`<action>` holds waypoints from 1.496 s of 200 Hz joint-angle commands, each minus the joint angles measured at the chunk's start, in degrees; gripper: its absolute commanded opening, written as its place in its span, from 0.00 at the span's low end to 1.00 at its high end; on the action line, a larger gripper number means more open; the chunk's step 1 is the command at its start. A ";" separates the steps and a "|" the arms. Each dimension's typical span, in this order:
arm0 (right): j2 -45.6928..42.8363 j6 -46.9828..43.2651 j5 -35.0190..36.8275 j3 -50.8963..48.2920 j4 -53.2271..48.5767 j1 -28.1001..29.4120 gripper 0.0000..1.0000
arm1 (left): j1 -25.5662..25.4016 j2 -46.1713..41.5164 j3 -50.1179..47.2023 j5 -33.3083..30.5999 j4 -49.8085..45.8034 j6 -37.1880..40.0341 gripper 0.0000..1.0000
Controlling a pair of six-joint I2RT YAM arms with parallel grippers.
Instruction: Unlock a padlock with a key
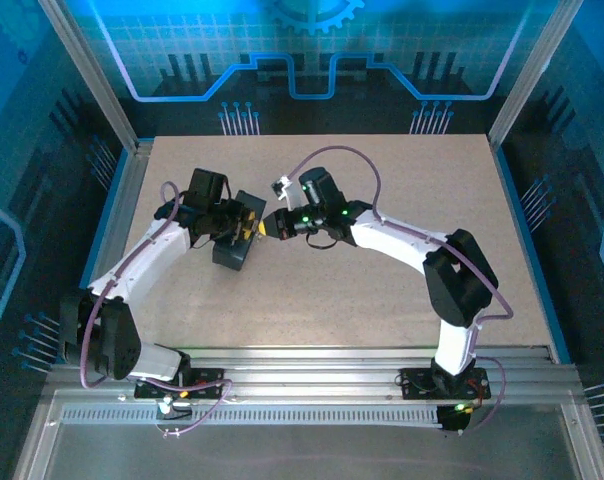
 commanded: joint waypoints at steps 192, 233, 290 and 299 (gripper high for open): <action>-2.16 7.37 -2.74 -1.67 -0.60 -4.04 0.29 | 0.57 -3.27 0.26 2.61 1.24 1.11 0.00; -5.92 1.73 -4.74 -3.13 -2.27 -6.96 0.38 | 0.67 -2.87 0.25 3.07 1.53 0.84 0.00; -11.65 -39.35 8.59 -2.04 -16.56 -4.40 0.35 | 0.64 -1.48 2.47 6.45 -0.88 2.34 0.00; -13.08 -46.13 10.54 -4.39 -14.02 -3.19 0.35 | 0.59 -1.10 2.95 7.06 -1.56 2.59 0.00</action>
